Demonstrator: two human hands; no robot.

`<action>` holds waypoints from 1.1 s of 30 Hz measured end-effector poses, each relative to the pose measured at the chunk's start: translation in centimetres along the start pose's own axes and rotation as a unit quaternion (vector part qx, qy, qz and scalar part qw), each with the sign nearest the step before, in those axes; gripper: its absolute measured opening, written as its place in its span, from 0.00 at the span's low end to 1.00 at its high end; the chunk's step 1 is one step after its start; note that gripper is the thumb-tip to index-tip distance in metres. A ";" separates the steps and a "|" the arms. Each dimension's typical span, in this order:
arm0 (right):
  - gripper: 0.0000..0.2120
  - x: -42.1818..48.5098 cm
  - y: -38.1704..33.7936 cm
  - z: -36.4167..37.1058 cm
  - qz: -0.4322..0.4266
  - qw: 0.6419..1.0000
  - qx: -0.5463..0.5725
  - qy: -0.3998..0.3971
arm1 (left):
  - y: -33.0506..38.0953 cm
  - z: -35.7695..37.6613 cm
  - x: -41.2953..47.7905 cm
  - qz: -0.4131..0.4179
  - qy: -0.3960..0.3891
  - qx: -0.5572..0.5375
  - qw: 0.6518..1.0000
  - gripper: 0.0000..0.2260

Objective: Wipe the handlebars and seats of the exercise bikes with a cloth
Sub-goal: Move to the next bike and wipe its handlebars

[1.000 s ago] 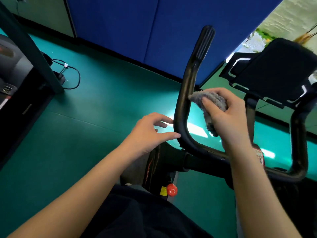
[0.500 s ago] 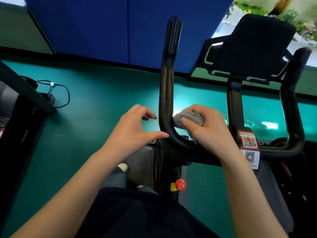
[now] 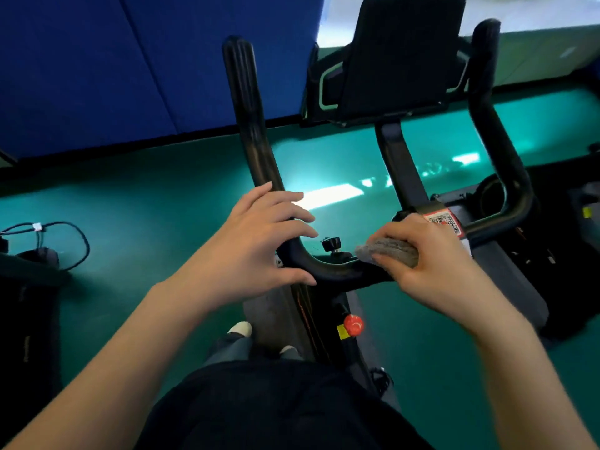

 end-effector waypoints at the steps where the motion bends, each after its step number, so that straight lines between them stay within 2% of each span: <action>1: 0.06 -0.4 0.6 -0.6 0.019 0.999 -0.014 0.037 | 0.1 0.1 0.2 0.009 -0.008 -0.004 1.000 0.21; 5: 0.07 -2.3 0.8 -1.9 0.085 0.975 0.002 0.207 | 0.5 0.3 0.6 0.038 -0.033 -0.016 0.999 0.16; 8: 0.09 -2.4 -0.7 0.4 0.102 0.972 0.019 0.212 | 0.5 0.4 0.8 0.047 -0.038 -0.023 0.998 0.15; 12: 0.10 -2.7 -4.1 2.5 0.057 0.964 0.061 0.252 | 0.4 0.5 1.1 0.050 -0.043 -0.041 0.997 0.15; 14: 0.11 -3.8 -4.0 2.5 0.067 0.944 0.078 0.315 | 0.3 0.5 1.1 0.048 -0.043 -0.051 0.997 0.14; 16: 0.12 -5.4 -2.8 2.0 0.121 0.907 0.070 0.398 | 0.2 0.6 1.1 0.049 -0.042 -0.052 0.997 0.14; 18: 0.11 -6.4 -2.4 2.3 0.158 0.879 0.037 0.449 | 0.1 0.6 1.1 0.051 -0.046 -0.049 0.996 0.15; 21: 0.10 -7.0 -3.9 4.1 0.142 0.869 0.000 0.473 | 0.2 0.7 1.2 0.058 -0.050 -0.042 0.996 0.15; 24: 0.09 -7.6 -5.2 5.9 0.130 0.859 0.046 0.493 | 0.2 0.7 1.3 0.060 -0.049 -0.051 0.996 0.14; 27: 0.09 -9.0 -3.8 5.2 0.170 0.817 0.069 0.547 | 0.2 0.6 1.4 0.063 -0.048 -0.055 0.995 0.14; 30: 0.10 -9.9 -1.3 3.3 0.223 0.763 0.036 0.606 | 0.3 0.5 1.3 0.064 -0.042 -0.054 0.996 0.13; 33: 0.09 -9.4 0.2 3.2 0.230 0.753 0.006 0.616 | 0.3 0.6 1.2 0.064 -0.036 -0.050 0.996 0.14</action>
Point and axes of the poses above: each hand's wrist, its own x-axis towards the middle knuckle, its own z-axis out of the palm, y = z × x, the point moved 8 cm from there along x, towards the middle knuckle, and after that the axes turned 15 degrees about -z, right-handed, at the moved point
